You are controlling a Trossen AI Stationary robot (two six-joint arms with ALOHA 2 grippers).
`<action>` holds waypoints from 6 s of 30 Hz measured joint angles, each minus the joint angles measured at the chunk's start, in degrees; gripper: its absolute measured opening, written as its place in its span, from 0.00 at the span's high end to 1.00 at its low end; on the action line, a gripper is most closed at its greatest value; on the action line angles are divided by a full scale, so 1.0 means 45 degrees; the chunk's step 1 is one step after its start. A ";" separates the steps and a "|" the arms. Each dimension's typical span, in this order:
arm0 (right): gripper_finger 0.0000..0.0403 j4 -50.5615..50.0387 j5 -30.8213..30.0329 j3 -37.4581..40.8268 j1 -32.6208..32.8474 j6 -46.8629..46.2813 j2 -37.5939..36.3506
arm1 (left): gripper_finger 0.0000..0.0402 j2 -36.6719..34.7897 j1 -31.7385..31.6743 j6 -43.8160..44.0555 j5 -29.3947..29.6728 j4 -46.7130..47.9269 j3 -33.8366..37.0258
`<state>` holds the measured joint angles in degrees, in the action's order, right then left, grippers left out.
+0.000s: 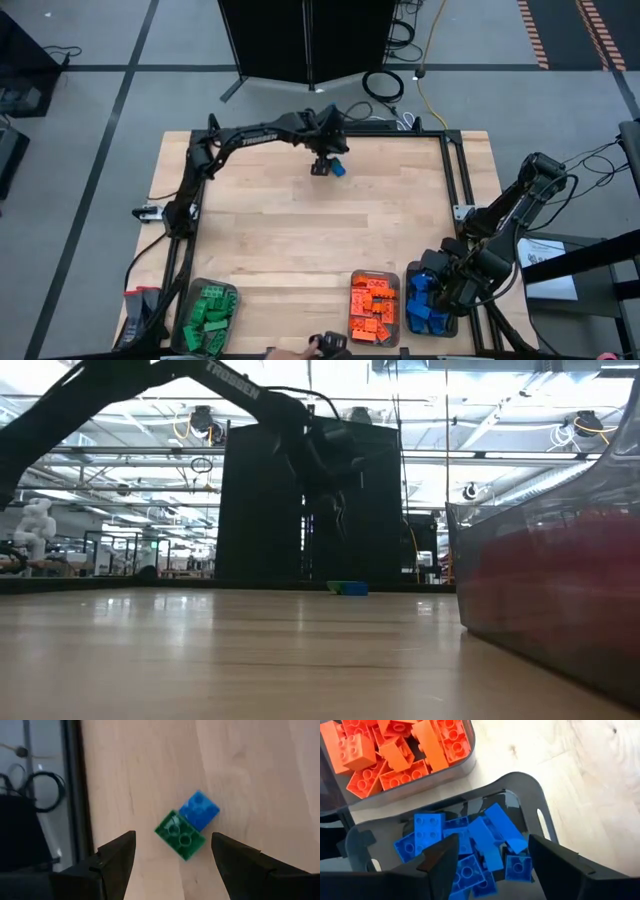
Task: Sort blocks
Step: Put the blue game piece into the right black bin
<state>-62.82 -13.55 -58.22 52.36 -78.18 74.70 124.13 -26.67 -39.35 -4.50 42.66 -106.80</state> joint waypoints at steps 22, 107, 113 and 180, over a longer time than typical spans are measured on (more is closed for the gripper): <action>0.42 -0.0070 -0.0002 -0.0005 -0.0010 -0.0179 0.0000 | 0.35 0.1770 0.0192 0.2395 0.0132 -0.1853 -0.0959; 0.42 -0.1076 -0.1689 -0.0005 -0.0009 -0.0392 0.0000 | 0.36 0.1546 0.1799 0.3936 -0.0749 0.2826 -0.0126; 0.42 -0.1076 -0.1684 -0.0005 -0.0008 -0.0411 0.0003 | 0.36 0.1556 0.1791 0.4016 -0.0708 0.2378 0.0508; 0.42 0.6168 -0.8963 -1.0584 -0.5758 2.8882 0.0615 | 0.69 -0.4415 0.3611 1.4008 -0.5060 -0.7459 -0.3113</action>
<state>-35.06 -53.88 -105.84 26.45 51.79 77.47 104.26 -10.42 23.68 -27.27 9.10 -120.81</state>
